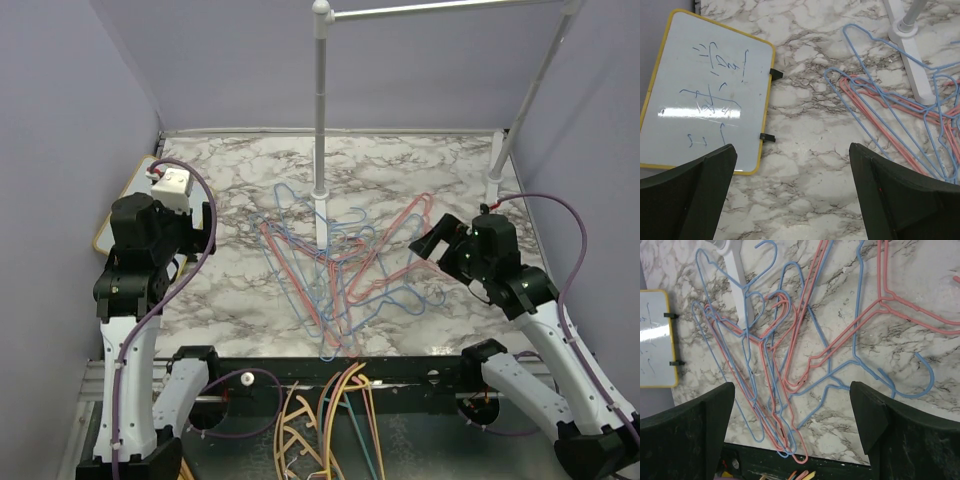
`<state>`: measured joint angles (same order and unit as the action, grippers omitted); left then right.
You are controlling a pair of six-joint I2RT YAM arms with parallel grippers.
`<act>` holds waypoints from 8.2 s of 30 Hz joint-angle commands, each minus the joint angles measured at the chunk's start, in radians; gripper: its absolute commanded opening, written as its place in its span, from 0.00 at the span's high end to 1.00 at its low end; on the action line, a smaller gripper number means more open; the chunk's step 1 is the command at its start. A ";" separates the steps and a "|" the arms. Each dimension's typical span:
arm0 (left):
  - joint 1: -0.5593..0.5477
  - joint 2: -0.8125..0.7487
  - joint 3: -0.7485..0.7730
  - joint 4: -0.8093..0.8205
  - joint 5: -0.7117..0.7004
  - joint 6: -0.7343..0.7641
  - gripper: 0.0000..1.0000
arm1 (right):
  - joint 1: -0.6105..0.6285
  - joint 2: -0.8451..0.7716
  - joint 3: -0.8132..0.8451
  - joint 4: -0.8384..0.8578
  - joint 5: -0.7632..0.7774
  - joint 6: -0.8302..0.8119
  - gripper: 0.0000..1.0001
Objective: Organize the hangers
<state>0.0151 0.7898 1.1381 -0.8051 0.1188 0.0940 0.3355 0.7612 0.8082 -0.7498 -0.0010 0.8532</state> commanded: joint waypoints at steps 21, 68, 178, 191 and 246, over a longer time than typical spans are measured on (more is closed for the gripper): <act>0.042 0.467 0.208 -0.237 0.547 0.399 0.03 | 0.003 -0.234 -0.310 0.266 -0.326 -0.083 0.00; -0.250 1.389 0.576 0.290 -0.031 -0.140 0.31 | 0.003 -0.562 -0.324 0.065 -0.212 0.022 0.00; 0.041 0.428 -0.300 0.904 0.599 -1.054 1.00 | 0.439 0.628 -0.533 1.828 -0.500 0.245 0.64; 0.042 0.362 -0.349 0.914 0.512 -0.949 1.00 | 0.439 0.491 -0.526 1.814 -0.534 0.267 0.86; 0.172 0.360 0.064 0.104 0.345 0.075 0.12 | 0.011 0.560 0.993 -0.069 0.216 -0.727 0.99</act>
<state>0.1566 1.1793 1.2358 -0.7219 0.4145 0.1677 0.3470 1.3170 1.7142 -0.9218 0.3389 0.2443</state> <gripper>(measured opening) 0.884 0.026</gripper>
